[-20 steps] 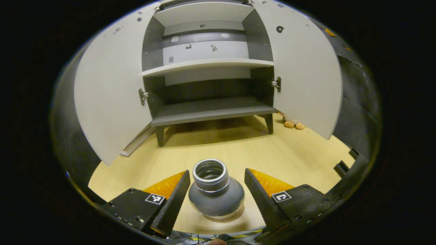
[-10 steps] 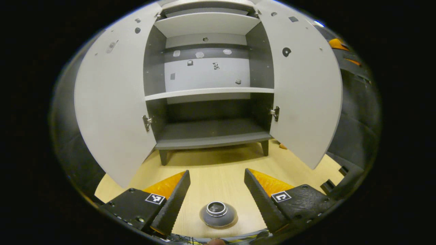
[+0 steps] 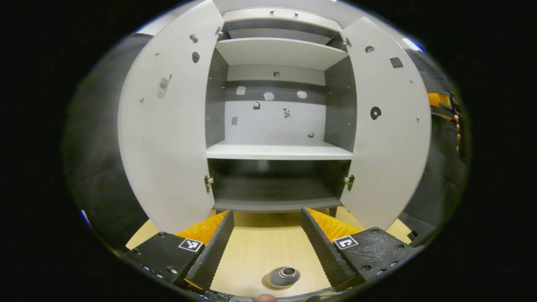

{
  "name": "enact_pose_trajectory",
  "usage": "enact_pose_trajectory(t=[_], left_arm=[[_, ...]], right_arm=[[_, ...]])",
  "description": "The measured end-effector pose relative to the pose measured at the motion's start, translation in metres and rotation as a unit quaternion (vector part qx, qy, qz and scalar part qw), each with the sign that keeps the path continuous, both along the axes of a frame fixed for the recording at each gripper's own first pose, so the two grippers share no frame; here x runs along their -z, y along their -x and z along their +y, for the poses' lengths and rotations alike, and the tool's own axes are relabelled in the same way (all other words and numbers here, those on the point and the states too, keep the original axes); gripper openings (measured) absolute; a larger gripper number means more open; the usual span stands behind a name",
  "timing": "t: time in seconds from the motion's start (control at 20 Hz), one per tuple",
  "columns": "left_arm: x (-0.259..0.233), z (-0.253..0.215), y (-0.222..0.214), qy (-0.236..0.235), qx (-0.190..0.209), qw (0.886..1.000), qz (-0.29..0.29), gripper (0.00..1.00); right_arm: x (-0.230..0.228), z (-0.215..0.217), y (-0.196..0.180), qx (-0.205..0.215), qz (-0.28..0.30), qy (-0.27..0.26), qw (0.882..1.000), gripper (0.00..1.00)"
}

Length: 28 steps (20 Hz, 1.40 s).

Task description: Grasp the bottle in the cabinet with the left hand and place it on the coaster, then close the right door with the right hand and the left door with the left hand.

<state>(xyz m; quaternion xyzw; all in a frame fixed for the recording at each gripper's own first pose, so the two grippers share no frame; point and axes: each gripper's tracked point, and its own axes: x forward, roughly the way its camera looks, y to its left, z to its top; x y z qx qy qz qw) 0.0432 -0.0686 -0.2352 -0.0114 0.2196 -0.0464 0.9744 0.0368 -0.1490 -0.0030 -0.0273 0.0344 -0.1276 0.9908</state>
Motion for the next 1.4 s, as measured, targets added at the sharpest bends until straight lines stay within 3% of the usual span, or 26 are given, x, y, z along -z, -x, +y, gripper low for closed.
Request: enact_pose_trajectory(t=[0.05,0.25,0.4,0.45,0.55,0.6,0.65,0.85,1.05,1.15,1.2,1.35,1.4], left_arm=[[-0.006,0.006,-0.002,0.0,-0.006,1.0,-0.004,0.97],[-0.025,0.03,-0.008,-0.004,-0.031,0.999,-0.018,0.96],[-0.037,0.046,-0.01,-0.002,-0.049,0.998,-0.027,0.96],[-0.041,0.051,-0.011,0.007,-0.058,0.998,-0.031,0.96],[-0.047,0.061,-0.012,0.021,-0.069,0.997,-0.027,0.96],[-0.051,0.067,-0.013,0.021,-0.075,0.996,-0.03,0.92],[-0.056,0.072,-0.013,0.022,-0.08,0.996,-0.034,0.96],[-0.063,0.093,-0.014,0.018,-0.102,0.994,-0.044,1.0],[-0.069,0.104,-0.009,0.023,-0.111,0.993,-0.042,0.96],[-0.074,0.114,-0.006,0.014,-0.116,0.992,-0.045,1.0],[-0.078,0.119,-0.006,0.01,-0.118,0.992,-0.047,0.92],[-0.092,0.135,-0.004,0.018,-0.135,0.989,-0.062,0.92],[-0.094,0.139,-0.001,0.021,-0.139,0.988,-0.063,1.0]], right_arm=[[-0.001,0.001,0.0,-0.004,0.002,0.011,1.0,0.96],[-0.005,0.005,0.0,-0.005,0.003,0.045,0.999,0.96],[-0.002,0.016,-0.001,-0.027,0.006,0.024,0.999,0.95],[-0.002,0.02,-0.003,-0.039,0.004,0.018,0.999,0.91],[0.002,0.027,-0.004,-0.054,0.008,0.004,0.999,0.96],[0.002,0.031,-0.005,-0.06,0.01,0.001,0.998,0.95],[0.003,0.036,-0.006,-0.065,0.011,-0.001,0.998,0.95],[0.004,0.05,-0.008,-0.081,0.008,-0.003,0.997,0.95],[0.006,0.061,-0.011,-0.09,0.009,-0.007,0.996,0.95],[0.007,0.069,-0.013,-0.096,0.009,-0.01,0.995,0.9],[0.008,0.073,-0.014,-0.099,0.009,-0.01,0.995,0.89],[0.008,0.081,-0.017,-0.104,0.003,-0.005,0.995,0.9],[0.008,0.084,-0.017,-0.104,0.003,-0.002,0.995,0.9]])
